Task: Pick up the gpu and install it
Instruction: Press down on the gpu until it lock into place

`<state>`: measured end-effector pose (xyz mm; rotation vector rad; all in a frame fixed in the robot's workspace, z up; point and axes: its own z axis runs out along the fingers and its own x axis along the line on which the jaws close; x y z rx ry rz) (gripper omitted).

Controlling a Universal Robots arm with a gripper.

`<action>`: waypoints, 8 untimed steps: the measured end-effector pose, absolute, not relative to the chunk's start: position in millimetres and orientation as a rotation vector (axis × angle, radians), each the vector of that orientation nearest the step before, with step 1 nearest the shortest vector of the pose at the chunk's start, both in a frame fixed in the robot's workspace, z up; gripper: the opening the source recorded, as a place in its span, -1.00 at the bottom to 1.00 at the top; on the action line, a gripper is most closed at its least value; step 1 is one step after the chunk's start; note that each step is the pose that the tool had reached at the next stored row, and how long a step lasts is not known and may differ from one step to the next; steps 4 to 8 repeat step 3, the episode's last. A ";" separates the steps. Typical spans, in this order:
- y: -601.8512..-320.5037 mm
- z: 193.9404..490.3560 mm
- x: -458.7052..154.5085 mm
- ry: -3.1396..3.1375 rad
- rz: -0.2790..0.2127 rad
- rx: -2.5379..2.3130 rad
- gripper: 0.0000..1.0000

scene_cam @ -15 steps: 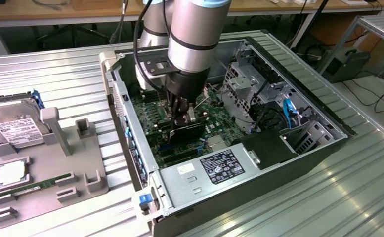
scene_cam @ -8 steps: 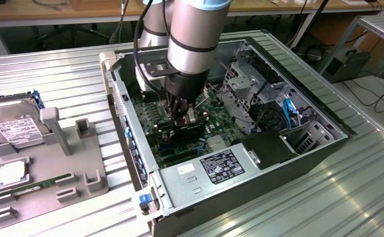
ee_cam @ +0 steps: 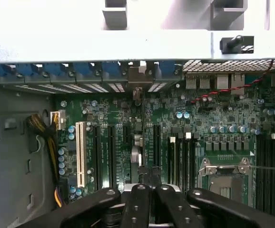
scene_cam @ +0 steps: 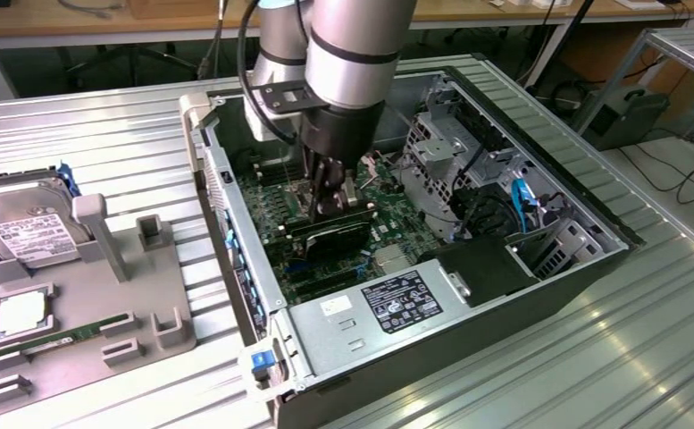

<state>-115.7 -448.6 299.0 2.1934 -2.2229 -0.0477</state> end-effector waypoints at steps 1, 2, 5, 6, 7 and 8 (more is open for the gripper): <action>-448.6 299.4 -115.8 -2.223 -0.048 2.193 -0.79; -448.6 299.8 -115.7 -2.223 -0.048 2.193 -0.79; -448.6 300.1 -115.7 -2.223 -0.048 2.193 -0.79; -448.6 300.1 -115.7 -2.223 -0.048 2.193 -0.79; -448.6 300.1 -115.7 -2.223 -0.048 2.193 -0.79; -448.6 300.1 -115.7 -2.223 -0.048 2.193 -0.79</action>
